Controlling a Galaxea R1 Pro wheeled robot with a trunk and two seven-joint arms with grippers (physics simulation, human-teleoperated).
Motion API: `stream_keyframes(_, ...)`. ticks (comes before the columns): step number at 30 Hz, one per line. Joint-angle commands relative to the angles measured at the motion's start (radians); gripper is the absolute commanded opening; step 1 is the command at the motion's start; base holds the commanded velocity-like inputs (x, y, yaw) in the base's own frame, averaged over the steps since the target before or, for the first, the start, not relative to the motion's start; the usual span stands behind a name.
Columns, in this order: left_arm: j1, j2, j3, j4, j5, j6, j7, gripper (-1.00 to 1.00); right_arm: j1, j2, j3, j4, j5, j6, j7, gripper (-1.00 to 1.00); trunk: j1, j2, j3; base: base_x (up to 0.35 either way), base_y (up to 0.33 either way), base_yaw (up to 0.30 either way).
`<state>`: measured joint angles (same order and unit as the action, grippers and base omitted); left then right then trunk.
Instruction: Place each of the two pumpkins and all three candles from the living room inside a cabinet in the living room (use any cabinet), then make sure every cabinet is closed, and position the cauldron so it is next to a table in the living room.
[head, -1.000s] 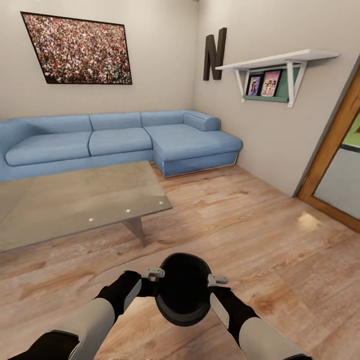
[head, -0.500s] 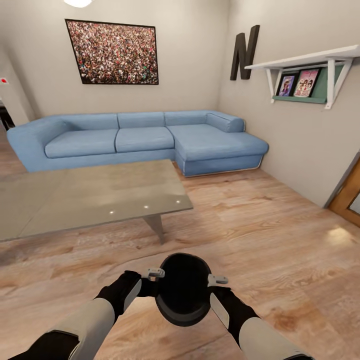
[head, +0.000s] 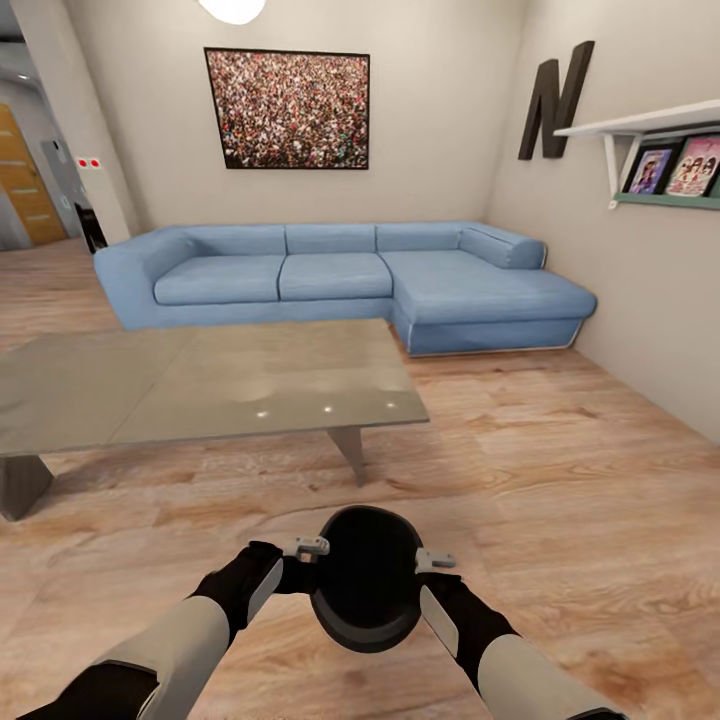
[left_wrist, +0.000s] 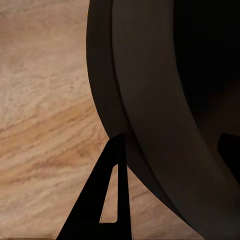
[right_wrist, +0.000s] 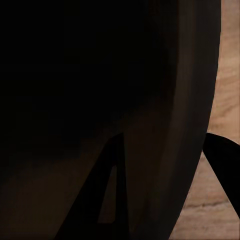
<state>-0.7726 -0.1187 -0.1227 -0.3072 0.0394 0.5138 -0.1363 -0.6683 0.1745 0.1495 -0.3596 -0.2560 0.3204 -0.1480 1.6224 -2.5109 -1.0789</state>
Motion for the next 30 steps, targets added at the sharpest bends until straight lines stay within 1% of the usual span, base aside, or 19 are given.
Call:
stream_keyframes(1, -0.001, 0.001, -0.006, 0.0, -0.001, 0.005, 0.0, -1.0, -0.001, 0.0, 0.018, -0.009, -0.023, 0.002, 0.002, -1.0, 0.0, 0.0, -0.001, 0.0, 0.0, 0.289)
stream_keyframes(7, -0.001, 0.001, -0.006, 0.0, -0.001, 0.005, 0.0, -1.0, -0.001, 0.0, 0.018, -0.01, -0.022, 0.002, 0.004, -1.0, 0.0, 0.0, -0.001, 0.0, 0.0, 0.282)
stream_keyframes(10, -0.001, 0.001, -0.006, 0.0, -0.001, 0.005, 0.0, -1.0, -0.001, 0.0, 0.018, -0.011, -0.022, 0.002, 0.005, -1.0, 0.0, 0.0, -0.001, 0.0, 0.0, 0.133)
stream_keyframes(30, -0.001, 0.001, -0.006, 0.0, -0.001, 0.005, 0.0, -1.0, -0.001, 0.0, 0.018, -0.012, -0.022, 0.002, 0.005, -1.0, 0.0, 0.0, -0.001, 0.0, 0.0, 0.01)
